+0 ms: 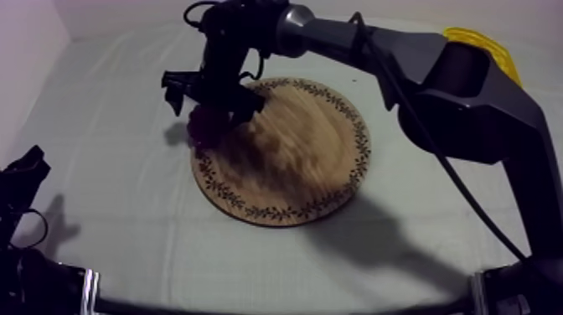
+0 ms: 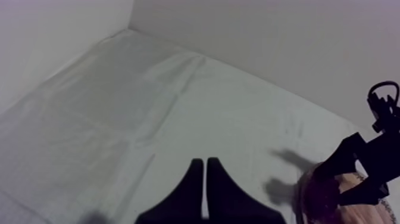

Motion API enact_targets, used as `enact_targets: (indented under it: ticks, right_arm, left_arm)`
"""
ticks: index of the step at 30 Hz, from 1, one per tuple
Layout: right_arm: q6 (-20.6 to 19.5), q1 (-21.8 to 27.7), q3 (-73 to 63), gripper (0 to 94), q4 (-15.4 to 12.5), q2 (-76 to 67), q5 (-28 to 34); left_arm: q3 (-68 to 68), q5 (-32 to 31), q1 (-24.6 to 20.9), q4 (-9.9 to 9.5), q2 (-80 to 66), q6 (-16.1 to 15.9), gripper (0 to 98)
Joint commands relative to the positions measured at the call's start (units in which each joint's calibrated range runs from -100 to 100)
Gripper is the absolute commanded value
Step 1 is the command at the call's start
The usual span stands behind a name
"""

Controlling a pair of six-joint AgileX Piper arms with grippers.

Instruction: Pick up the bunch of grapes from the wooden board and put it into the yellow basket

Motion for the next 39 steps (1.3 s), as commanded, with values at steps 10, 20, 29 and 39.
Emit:
enact_targets:
  ticks: [10,20,29,39]
  right_arm:
    - [-0.13,0.43,-2.44,74.9,0.48,3.5,0.05]
    - [0.66,0.64,-4.19,34.2,-0.07,5.09,-0.19]
    - [1.33,1.0,-1.56,22.8,0.1,1.73,1.16]
    - [4.8,4.3,21.78,23.0,0.27,-19.32,-1.31]
  left_arm:
    - [0.04,0.03,-0.01,0.01,0.03,0.0,0.0]
    - [0.04,0.03,-0.01,0.01,0.03,0.0,0.0]
    - [0.04,0.03,-0.01,0.01,0.03,0.0,0.0]
    - [0.04,0.03,-0.01,0.01,0.03,0.0,0.0]
